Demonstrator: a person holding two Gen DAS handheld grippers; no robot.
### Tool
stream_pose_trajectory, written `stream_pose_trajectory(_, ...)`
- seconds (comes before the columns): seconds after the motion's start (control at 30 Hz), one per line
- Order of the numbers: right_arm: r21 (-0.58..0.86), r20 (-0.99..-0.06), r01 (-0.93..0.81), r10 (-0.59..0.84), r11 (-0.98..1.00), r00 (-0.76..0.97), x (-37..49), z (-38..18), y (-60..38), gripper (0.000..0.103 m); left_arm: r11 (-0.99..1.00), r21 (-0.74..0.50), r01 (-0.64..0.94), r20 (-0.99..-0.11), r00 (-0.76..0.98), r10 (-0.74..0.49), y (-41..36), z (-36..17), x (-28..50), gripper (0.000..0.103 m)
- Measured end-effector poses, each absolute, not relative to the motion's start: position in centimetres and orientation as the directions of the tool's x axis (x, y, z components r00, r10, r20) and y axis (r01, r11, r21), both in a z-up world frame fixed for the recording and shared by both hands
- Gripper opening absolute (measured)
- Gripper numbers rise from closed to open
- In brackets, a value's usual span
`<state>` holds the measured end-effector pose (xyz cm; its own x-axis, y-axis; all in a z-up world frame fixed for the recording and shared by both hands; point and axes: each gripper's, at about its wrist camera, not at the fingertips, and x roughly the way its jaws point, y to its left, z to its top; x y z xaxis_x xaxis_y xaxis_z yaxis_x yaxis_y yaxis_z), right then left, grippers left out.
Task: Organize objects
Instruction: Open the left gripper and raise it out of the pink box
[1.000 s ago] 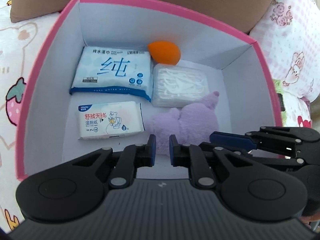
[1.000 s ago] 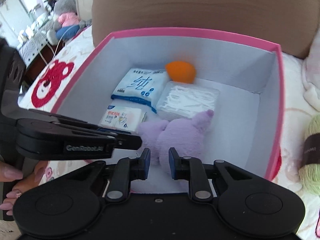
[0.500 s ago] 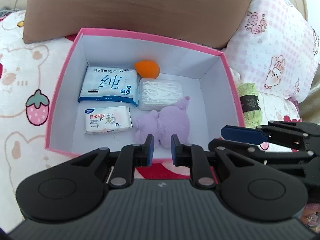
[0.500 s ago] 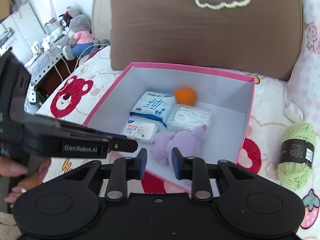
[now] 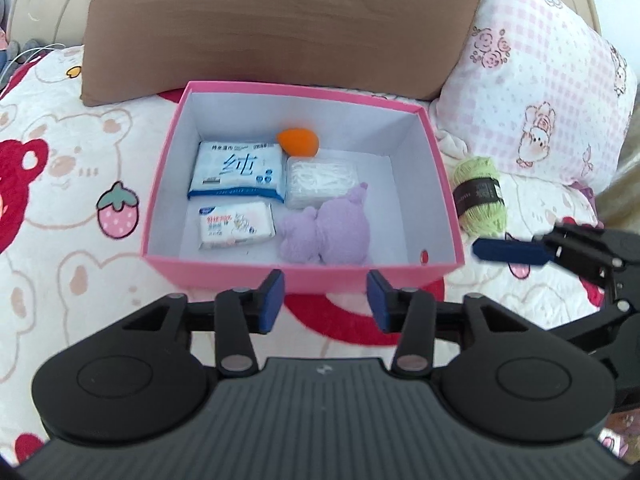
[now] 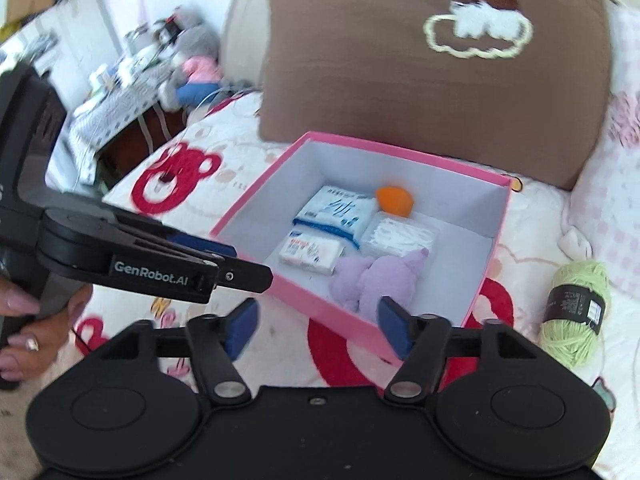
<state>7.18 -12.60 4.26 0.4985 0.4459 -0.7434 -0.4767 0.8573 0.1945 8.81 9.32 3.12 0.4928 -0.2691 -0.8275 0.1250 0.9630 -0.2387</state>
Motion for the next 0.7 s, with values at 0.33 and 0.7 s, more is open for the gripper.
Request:
stream_pose_trajectory(0.33, 0.097, -0.748, -0.465, 0.373, 0.88, 0.549, 3.0, 6.1, -12.9, 0.091, 0.958, -0.238, 0.161, -0.823, 0.49, -0.287, 9.4, 5.6, 5.1, 0.069)
stream_pose_trajectory(0.7, 0.174, -0.756, -0.356, 0.356, 0.918, 0.549, 0.8, 6.9, -16.1, 0.093, 0.946, -0.252, 0.205, -0.844, 0.431, -0.318, 8.9, 7.0, 2.0, 0.092)
